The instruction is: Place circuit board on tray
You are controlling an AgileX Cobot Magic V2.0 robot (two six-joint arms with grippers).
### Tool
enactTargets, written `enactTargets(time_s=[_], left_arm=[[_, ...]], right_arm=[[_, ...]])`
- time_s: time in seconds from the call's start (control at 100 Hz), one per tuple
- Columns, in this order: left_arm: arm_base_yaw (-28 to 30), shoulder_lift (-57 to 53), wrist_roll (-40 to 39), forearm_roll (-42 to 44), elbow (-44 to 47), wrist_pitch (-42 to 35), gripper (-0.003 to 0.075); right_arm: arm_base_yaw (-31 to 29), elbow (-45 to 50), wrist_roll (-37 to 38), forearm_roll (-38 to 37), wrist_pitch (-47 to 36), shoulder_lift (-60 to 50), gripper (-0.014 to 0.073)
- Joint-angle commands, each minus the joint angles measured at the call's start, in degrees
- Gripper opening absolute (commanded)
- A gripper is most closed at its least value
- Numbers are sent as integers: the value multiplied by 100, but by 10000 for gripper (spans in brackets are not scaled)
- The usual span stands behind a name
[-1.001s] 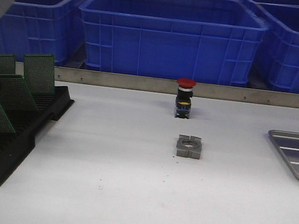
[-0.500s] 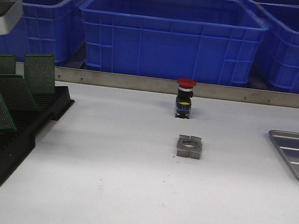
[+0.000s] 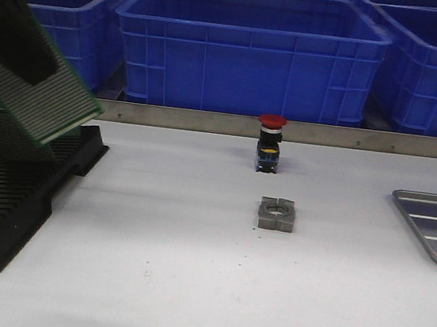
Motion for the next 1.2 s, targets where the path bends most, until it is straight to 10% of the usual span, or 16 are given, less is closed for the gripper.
enactTargets(time_s=[0.0,0.68,1.191], left_arm=[[-166,-195,-48,-1002,-188,146,-17],[-1271,-195,-37,-1520,-188,149,-17],[-1271,-195,-37,-1520,-188,162,-17]], right_arm=[[6,4,-28,-17,-459,-110,-59],[6,-128,-24,414,-493,-110,-57],[6,-2857,-102,684,2913,2331,-60]])
